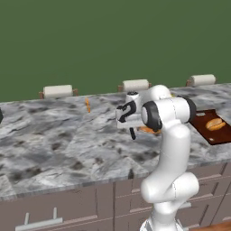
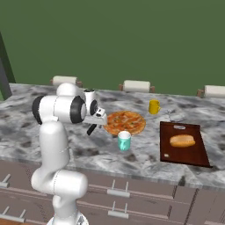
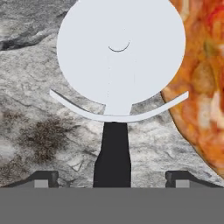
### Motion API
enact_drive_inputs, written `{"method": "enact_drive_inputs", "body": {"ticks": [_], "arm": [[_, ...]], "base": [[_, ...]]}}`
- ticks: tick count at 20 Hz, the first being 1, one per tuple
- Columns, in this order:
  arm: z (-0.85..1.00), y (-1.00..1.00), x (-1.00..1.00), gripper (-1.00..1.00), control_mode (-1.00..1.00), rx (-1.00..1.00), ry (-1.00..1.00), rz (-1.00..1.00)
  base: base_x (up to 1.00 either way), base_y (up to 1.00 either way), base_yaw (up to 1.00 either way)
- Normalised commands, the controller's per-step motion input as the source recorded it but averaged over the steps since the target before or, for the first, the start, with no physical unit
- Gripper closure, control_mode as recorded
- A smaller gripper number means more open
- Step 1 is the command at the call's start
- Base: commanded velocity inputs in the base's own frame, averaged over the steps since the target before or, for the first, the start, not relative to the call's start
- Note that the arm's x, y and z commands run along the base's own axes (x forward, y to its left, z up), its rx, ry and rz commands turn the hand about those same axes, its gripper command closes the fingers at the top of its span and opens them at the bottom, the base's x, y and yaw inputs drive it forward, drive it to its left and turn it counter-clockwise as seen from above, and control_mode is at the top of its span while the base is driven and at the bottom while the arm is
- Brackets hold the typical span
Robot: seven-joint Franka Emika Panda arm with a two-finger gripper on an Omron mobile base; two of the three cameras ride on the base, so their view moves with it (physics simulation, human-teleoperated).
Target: Take the pizza cutter from the drawer on the left and place it on the dining counter for cutting.
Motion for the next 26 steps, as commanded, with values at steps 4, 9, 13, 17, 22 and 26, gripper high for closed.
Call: {"method": "enact_drive_inputs", "body": {"ticks": [4, 9, 13, 17, 22, 26], "arm": [[0.54, -0.01, -0.40, -1.00, -1.00, 0.00, -0.06, 0.00], [0.71, -0.08, -0.59, -1.00, -1.00, 0.00, -0.04, 0.00], [0.76, -0.07, -0.77, -1.00, -1.00, 0.00, -0.02, 0.00], [0.72, -0.05, -0.94, -1.00, -1.00, 0.00, -0.02, 0.00], [0.71, -0.03, -0.99, -1.00, -1.00, 0.00, -0.02, 0.00], [0.76, -0.01, -0.94, -1.00, -1.00, 0.00, -0.01, 0.00]], "base": [[0.00, 0.00, 0.00], [0.00, 0.00, 0.00], [0.00, 0.00, 0.00], [0.00, 0.00, 0.00], [0.00, 0.00, 0.00], [0.00, 0.00, 0.00]]}}
